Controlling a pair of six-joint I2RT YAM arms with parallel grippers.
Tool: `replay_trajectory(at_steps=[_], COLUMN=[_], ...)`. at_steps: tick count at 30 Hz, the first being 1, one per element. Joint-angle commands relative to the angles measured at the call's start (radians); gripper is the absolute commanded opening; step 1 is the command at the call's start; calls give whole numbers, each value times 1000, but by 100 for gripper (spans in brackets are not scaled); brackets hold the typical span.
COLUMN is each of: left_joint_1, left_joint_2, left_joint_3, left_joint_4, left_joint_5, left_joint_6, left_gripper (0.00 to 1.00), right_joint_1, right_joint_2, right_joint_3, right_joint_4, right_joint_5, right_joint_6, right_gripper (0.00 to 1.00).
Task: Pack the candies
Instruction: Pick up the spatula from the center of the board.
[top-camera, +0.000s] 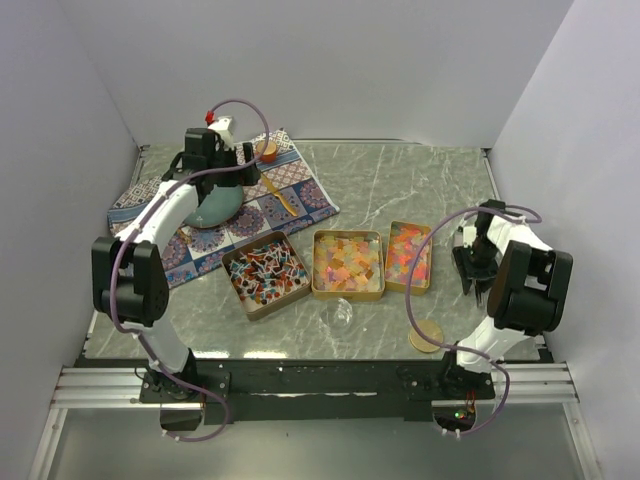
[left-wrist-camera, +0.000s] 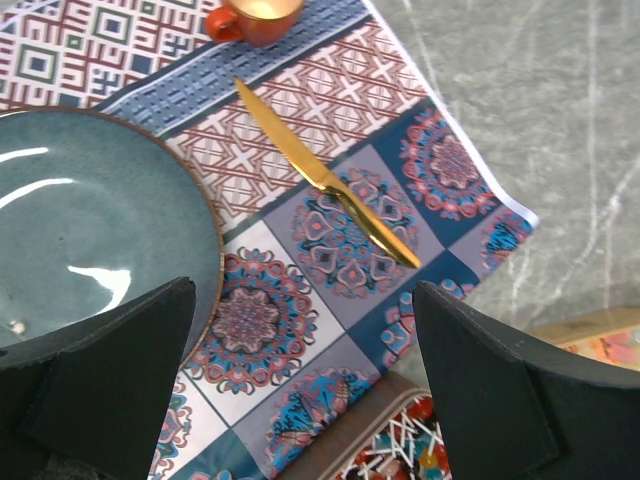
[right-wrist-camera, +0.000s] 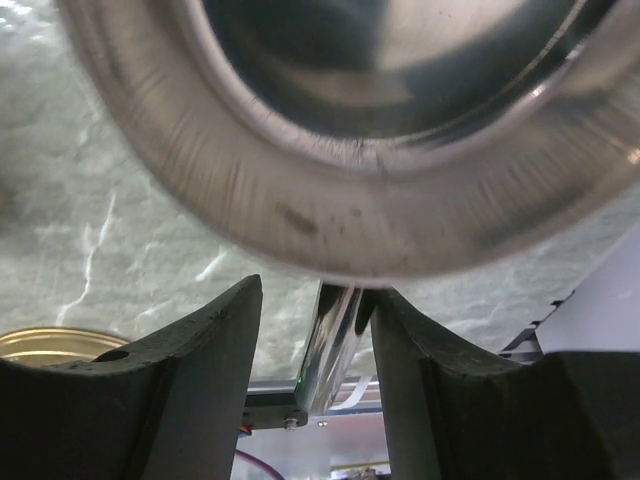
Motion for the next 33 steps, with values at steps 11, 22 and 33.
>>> replay_trajectory(at_steps=[11,22,33], left_joint_1=[25,25,34], left_joint_2=[-47,-95,-165], left_joint_3=[-2,-61,-102], left_joint_4=[-18,-11,-151], left_joint_5=[40,226,346], left_joint_6=[-14,4,153], left_gripper=[97,97,99], right_joint_1=[-39,5,533], right_joint_2=[-82,-136,-168], right_joint_3=[-30,247,531], right_joint_4=[6,-57,-188], right_joint_5=[49,28,66], right_joint_6=[-29,-146,-802], right_gripper=[27,0,0])
